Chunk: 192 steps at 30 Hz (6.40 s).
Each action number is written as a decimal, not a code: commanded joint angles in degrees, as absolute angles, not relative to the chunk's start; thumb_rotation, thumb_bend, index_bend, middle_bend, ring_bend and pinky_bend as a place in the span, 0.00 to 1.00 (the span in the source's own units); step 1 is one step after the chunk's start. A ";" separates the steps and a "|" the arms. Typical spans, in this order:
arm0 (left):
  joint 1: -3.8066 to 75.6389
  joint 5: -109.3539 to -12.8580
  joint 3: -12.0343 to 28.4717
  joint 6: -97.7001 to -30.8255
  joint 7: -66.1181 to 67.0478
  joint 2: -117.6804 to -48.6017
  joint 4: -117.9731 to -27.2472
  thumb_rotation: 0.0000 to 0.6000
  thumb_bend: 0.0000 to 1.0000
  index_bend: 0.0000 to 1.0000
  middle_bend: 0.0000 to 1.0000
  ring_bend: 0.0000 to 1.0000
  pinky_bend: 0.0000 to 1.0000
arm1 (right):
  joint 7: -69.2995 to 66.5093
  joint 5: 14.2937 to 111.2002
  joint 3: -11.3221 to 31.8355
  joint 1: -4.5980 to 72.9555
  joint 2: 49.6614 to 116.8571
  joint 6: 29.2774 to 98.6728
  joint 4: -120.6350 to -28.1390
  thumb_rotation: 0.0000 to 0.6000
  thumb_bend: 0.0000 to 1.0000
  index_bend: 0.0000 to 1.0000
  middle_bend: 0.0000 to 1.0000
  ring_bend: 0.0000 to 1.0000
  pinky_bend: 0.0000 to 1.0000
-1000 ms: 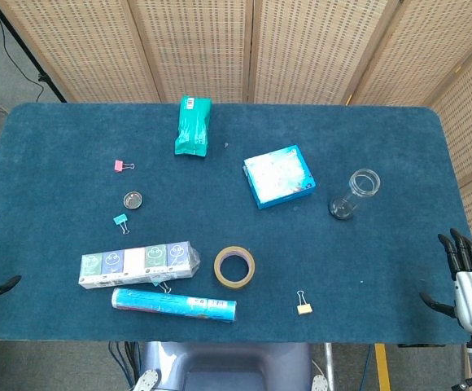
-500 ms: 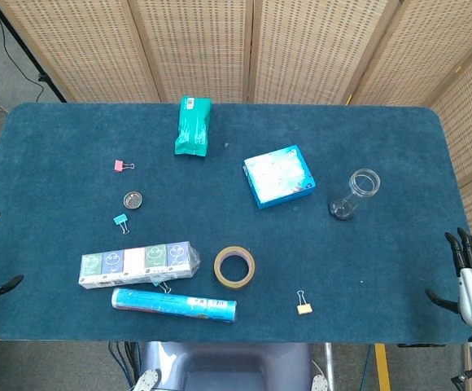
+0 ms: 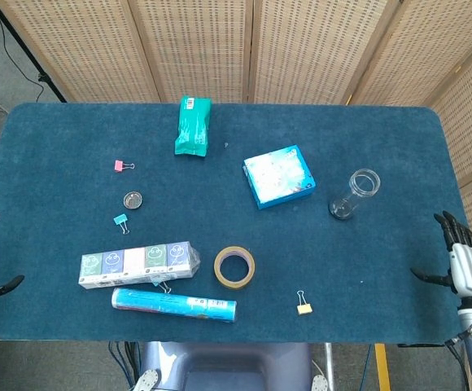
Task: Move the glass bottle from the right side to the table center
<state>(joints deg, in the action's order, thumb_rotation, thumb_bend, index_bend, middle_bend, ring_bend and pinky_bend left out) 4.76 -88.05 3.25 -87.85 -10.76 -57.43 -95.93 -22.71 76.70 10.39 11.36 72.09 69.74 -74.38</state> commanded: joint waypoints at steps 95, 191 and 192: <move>4.28 -86.58 3.93 -87.40 -19.84 -54.95 -94.69 1.00 0.00 0.00 0.00 0.00 0.00 | -35.88 70.22 22.12 37.26 82.68 50.73 -75.76 1.00 0.43 0.52 0.49 0.47 0.32; 4.63 -86.45 3.65 -85.95 -30.30 -52.99 -90.22 1.00 0.00 0.00 0.00 0.00 0.00 | -6.96 66.20 10.94 39.96 80.77 52.58 -88.95 1.00 0.42 0.09 0.02 0.00 0.04; 4.83 -86.27 3.71 -85.57 -29.89 -53.06 -90.37 1.00 0.00 0.00 0.00 0.00 0.00 | -6.74 67.37 9.94 38.75 79.31 53.70 -89.26 1.00 0.42 0.09 0.01 0.00 0.03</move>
